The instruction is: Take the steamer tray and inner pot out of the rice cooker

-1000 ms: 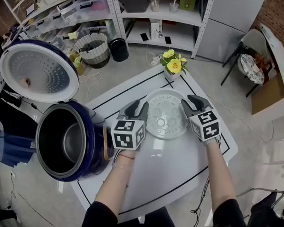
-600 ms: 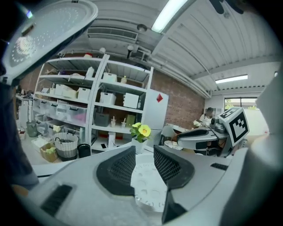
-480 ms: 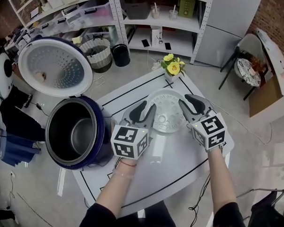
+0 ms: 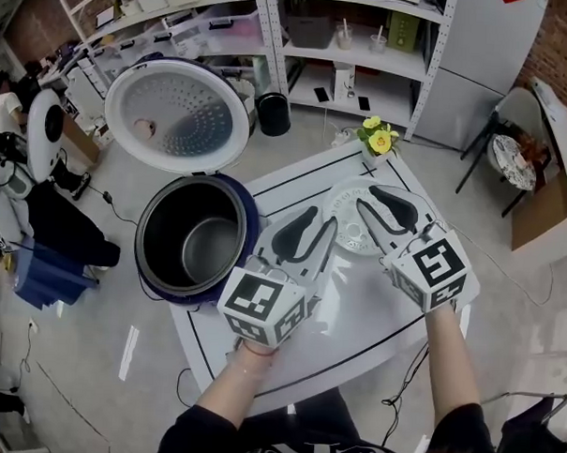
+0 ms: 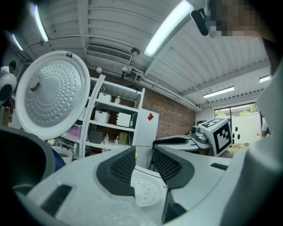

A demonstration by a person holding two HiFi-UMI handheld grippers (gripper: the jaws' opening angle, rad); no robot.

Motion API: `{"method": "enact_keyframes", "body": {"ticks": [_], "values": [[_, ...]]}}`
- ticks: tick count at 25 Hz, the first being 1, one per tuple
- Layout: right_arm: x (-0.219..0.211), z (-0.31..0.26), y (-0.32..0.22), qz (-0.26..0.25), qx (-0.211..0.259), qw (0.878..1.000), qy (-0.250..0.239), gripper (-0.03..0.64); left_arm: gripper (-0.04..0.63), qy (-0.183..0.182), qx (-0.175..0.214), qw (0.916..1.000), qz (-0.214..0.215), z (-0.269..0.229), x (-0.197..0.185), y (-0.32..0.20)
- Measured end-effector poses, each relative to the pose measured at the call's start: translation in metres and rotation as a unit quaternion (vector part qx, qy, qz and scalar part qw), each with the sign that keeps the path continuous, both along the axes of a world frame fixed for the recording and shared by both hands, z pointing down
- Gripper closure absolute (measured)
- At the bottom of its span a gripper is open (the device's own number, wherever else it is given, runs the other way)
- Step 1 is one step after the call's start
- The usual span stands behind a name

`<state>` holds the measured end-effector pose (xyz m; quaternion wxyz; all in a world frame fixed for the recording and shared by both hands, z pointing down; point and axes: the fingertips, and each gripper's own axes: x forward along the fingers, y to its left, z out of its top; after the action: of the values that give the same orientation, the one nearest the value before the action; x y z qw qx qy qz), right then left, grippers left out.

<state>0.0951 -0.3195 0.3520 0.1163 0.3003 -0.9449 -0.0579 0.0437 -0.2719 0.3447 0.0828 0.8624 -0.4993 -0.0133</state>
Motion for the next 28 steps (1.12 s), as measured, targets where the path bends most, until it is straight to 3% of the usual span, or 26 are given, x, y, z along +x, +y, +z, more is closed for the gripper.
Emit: {"method": "enact_keyframes", "body": {"ticks": [4, 8, 15, 23, 28], "values": [[-0.035, -0.014, 0.018, -0.036, 0.002, 0.999, -0.010, 0.518, 0.492, 0.020, 0.021, 0.9996, -0.003, -0.028, -0.022, 0.027], [-0.076, -0.019, 0.032, -0.073, -0.003, 0.997, -0.011, 0.518, 0.492, 0.005, 0.032, 0.9992, -0.022, -0.044, -0.052, 0.047], [-0.144, -0.013, 0.056, -0.114, -0.026, 0.993, -0.018, 0.518, 0.492, 0.006, 0.044, 0.9935, -0.105, -0.051, -0.134, 0.085], [-0.193, 0.004, 0.066, -0.114, -0.080, 0.990, -0.021, 0.503, 0.492, -0.031, 0.008, 0.9729, -0.229, -0.032, -0.252, 0.122], [-0.210, 0.011, 0.065, -0.102, -0.109, 0.989, -0.022, 0.482, 0.482, -0.046, -0.027, 0.9609, -0.272, -0.010, -0.305, 0.133]]}}
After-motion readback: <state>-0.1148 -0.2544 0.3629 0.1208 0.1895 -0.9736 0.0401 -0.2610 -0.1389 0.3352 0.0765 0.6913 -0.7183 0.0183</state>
